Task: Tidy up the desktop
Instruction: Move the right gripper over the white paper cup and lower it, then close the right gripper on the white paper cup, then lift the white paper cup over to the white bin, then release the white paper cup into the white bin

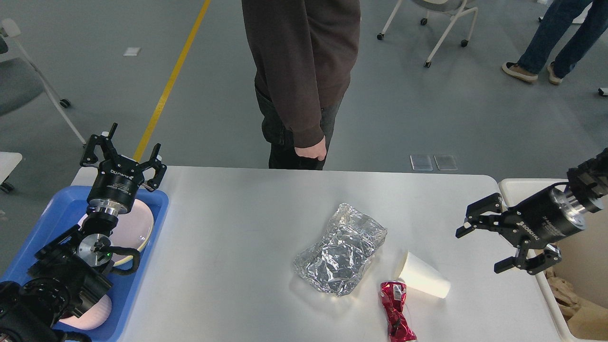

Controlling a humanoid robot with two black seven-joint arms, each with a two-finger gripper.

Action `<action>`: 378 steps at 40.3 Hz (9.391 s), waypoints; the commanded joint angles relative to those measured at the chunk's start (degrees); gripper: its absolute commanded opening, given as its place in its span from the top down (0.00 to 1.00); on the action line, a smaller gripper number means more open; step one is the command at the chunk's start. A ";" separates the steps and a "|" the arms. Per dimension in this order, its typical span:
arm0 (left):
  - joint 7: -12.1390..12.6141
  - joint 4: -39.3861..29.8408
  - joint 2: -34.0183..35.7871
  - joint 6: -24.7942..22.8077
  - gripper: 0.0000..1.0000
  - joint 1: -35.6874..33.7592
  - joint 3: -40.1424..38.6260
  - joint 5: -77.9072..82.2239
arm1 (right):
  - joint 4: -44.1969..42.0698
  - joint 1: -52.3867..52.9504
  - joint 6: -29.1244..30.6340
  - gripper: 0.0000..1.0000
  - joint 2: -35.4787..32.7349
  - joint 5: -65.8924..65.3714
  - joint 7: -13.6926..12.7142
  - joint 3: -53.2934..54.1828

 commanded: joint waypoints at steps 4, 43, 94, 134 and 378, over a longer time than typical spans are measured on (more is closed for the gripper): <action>-0.10 0.00 0.00 0.00 0.04 0.00 0.00 0.00 | -0.40 0.02 0.06 0.00 -3.31 0.56 0.26 -0.92; -0.02 0.00 0.00 0.00 0.04 0.00 0.00 0.00 | 7.86 10.39 -35.52 0.00 4.86 49.77 -59.06 -0.83; -0.02 0.00 0.00 0.00 0.04 0.00 0.00 0.00 | 11.73 6.44 -59.76 0.00 8.03 69.55 -72.25 12.77; -0.02 0.00 0.00 0.00 0.04 0.00 0.00 0.00 | -6.90 -19.31 -60.65 0.00 7.24 51.53 -71.54 40.47; -0.02 0.00 0.00 0.00 0.04 0.00 0.00 0.00 | -31.78 -32.94 -51.68 0.00 0.56 9.26 -66.62 28.43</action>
